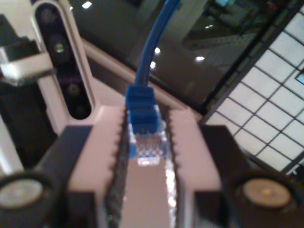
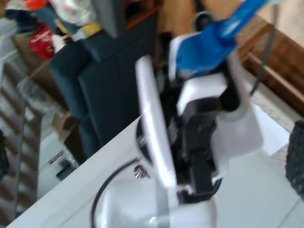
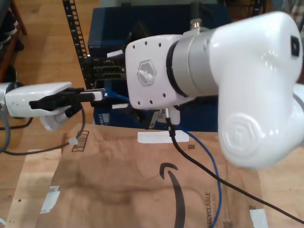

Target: Grab the cable and plug it in

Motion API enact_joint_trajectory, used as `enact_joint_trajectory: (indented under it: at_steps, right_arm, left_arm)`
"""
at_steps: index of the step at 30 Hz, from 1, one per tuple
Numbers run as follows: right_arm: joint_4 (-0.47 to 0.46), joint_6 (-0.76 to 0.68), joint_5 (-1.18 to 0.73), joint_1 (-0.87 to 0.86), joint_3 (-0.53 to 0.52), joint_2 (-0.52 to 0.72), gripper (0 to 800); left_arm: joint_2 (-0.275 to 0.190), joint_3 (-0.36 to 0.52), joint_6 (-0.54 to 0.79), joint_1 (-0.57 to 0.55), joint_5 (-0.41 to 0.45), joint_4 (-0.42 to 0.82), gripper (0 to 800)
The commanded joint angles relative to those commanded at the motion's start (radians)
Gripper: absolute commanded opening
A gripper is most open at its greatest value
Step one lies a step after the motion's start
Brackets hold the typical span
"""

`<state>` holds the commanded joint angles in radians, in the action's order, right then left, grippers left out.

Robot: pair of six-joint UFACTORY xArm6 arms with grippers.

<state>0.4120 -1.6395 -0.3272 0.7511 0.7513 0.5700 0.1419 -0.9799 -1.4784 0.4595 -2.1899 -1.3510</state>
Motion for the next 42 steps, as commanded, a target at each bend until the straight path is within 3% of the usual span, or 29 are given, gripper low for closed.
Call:
enact_joint_trajectory:
  at_steps: [9, 13, 24, 33, 42]
  right_arm:
    - [-0.012, 0.002, 0.029, 0.032, -0.032, 0.035, 792]
    - [-0.081, -0.002, 0.075, 0.074, -0.054, 0.035, 792]
    - [-0.094, 0.0, 0.146, 0.078, -0.074, 0.028, 773]
    - [-0.094, -0.003, 0.149, 0.077, -0.072, 0.028, 713]
    - [-0.092, -0.006, 0.175, 0.077, -0.077, 0.026, 573]
  left_arm:
    - [0.06, -0.038, -0.009, 0.032, -0.06, -0.052, 2]
    - [0.058, -0.035, -0.009, 0.029, -0.095, -0.052, 3]
    - [0.043, -0.031, -0.003, 0.021, -0.141, -0.054, 6]
    - [0.0, -0.023, 0.0, -0.038, -0.169, -0.052, 15]
    - [-0.002, -0.028, -0.002, -0.037, -0.17, -0.052, 15]
